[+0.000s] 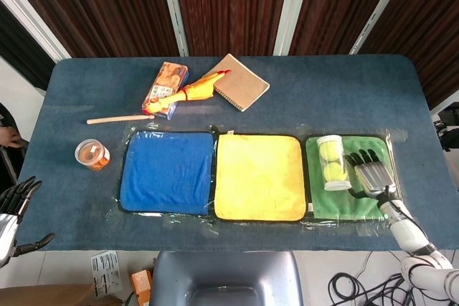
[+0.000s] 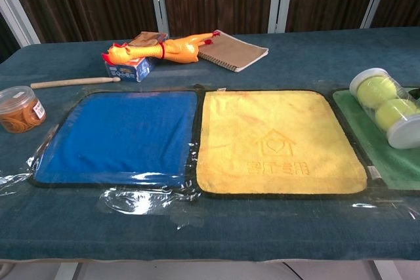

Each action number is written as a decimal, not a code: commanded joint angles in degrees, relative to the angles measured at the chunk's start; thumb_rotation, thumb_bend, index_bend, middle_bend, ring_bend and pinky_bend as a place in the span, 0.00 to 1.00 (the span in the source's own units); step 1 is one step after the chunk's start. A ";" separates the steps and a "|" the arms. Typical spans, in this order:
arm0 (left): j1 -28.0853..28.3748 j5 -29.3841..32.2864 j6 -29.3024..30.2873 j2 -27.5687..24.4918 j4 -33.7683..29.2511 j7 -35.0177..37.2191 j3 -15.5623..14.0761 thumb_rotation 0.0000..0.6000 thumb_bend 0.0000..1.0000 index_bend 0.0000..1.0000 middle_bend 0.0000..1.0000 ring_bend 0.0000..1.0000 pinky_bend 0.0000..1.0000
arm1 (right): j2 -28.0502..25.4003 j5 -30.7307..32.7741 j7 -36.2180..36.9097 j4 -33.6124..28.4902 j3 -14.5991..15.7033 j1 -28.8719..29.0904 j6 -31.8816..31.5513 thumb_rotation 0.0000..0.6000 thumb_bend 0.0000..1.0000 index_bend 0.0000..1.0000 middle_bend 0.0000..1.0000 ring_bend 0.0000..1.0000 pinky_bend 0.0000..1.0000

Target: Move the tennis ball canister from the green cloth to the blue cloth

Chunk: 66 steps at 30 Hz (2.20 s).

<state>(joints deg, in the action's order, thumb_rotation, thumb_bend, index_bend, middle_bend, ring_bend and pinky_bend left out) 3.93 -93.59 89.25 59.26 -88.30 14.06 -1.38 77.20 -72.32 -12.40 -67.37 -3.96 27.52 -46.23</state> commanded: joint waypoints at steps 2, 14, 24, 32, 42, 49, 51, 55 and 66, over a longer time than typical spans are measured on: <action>-0.10 -0.20 0.31 -0.01 0.13 0.25 -0.02 1.00 0.02 0.00 0.02 0.04 0.11 | -0.27 0.42 -1.47 -1.53 0.03 0.49 -0.23 0.86 0.25 0.12 0.11 0.00 0.00; -0.12 0.16 0.39 -0.34 0.66 2.00 0.16 1.00 0.02 0.00 0.02 0.04 0.11 | 0.12 2.28 -5.76 -6.35 0.30 2.32 0.25 0.86 0.25 0.12 0.11 0.00 0.00; -0.41 -0.19 1.12 -0.47 1.03 2.81 0.11 1.00 0.02 0.00 0.02 0.05 0.11 | -0.04 3.47 -8.00 -10.66 1.17 3.82 1.38 0.86 0.25 0.12 0.11 0.00 0.00; -0.63 -0.57 1.67 -0.54 1.34 3.45 0.01 1.00 0.02 0.00 0.02 0.04 0.11 | 0.32 4.62 -10.06 -13.06 1.60 4.76 1.15 0.86 0.25 0.11 0.11 0.00 0.00; -0.63 -0.77 1.79 -0.56 1.61 3.84 -0.02 1.00 0.02 0.00 0.02 0.04 0.11 | 1.80 7.48 -13.75 -14.78 0.69 7.08 0.74 0.86 0.25 0.11 0.11 0.00 0.00; -0.61 -0.81 1.78 -0.63 1.65 3.99 -0.04 1.00 0.02 0.00 0.02 0.04 0.11 | 3.46 10.65 -17.27 -15.46 0.27 9.16 0.74 0.86 0.25 0.11 0.11 0.00 0.00; -0.59 -0.75 1.72 -0.66 1.71 4.15 -0.03 1.00 0.02 0.00 0.02 0.05 0.11 | 3.82 11.52 -18.31 -15.68 0.27 9.69 0.57 0.86 0.25 0.11 0.11 0.00 0.00; -0.58 -0.82 1.75 -0.69 1.80 4.32 -0.05 1.00 0.02 0.00 0.02 0.04 0.11 | 4.60 13.20 -19.98 -16.20 0.13 10.76 0.31 0.86 0.25 0.11 0.11 0.00 0.00; -0.85 -1.04 2.29 -0.69 1.96 4.56 -0.16 1.00 0.02 0.00 0.02 0.04 0.11 | 6.06 17.91 -23.89 -17.79 -0.55 14.07 -0.60 0.86 0.27 0.11 0.11 0.00 0.00</action>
<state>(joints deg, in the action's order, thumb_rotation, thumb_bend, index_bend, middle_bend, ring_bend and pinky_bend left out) 3.08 -94.63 91.54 58.57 -86.34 18.62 -1.54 83.04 -54.89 -35.83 -84.98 -4.42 41.17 -46.69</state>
